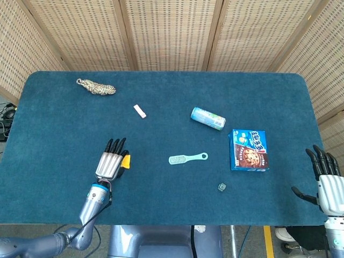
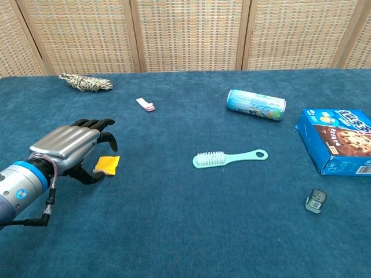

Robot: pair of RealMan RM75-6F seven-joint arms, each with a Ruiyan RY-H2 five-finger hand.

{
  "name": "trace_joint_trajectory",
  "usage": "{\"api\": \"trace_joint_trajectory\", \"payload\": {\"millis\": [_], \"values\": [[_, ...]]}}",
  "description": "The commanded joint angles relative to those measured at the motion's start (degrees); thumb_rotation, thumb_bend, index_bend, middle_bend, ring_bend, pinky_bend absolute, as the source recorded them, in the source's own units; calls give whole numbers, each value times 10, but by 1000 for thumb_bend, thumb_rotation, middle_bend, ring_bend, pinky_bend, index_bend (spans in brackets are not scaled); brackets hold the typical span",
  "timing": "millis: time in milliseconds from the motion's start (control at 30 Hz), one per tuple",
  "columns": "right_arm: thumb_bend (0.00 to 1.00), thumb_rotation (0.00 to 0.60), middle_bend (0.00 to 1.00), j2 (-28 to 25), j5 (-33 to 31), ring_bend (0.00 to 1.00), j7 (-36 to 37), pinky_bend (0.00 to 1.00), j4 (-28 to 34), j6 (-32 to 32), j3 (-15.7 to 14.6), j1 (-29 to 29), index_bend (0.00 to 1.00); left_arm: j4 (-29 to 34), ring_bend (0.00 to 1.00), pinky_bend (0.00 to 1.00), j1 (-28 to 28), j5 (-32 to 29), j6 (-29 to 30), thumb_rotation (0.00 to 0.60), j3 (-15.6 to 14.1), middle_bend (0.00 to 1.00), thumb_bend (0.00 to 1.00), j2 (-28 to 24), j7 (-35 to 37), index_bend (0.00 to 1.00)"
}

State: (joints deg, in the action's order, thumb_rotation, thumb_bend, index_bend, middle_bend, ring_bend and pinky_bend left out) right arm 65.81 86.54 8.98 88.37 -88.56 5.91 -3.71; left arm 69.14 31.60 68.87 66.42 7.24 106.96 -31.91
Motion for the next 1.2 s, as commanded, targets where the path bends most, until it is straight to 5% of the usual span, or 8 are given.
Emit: {"api": "trace_joint_trajectory", "payload": {"millis": [33, 333, 933, 1200], "values": [[0, 600, 0, -1, 1, 0, 1, 0, 0, 0, 0, 0, 0, 0, 0, 0, 0, 1, -2, 600, 0, 0, 411, 0, 1, 331], [0, 600, 0, -2, 1, 0, 5, 0, 0, 1, -1, 0, 0, 7, 0, 0, -1, 1, -8, 600, 1, 0, 409, -5, 8, 348], [0, 600, 0, -3, 2, 0, 6, 0, 1, 2, -2, 0, 0, 31, 0, 0, 0, -14, -28, 600, 3, 0, 404, -22, 6, 550], [0, 600, 0, -3, 1, 0, 9, 0, 1, 1, -1, 0, 0, 29, 0, 0, 1, -18, -29, 600, 4, 0, 476, -20, 3, 560]]}}
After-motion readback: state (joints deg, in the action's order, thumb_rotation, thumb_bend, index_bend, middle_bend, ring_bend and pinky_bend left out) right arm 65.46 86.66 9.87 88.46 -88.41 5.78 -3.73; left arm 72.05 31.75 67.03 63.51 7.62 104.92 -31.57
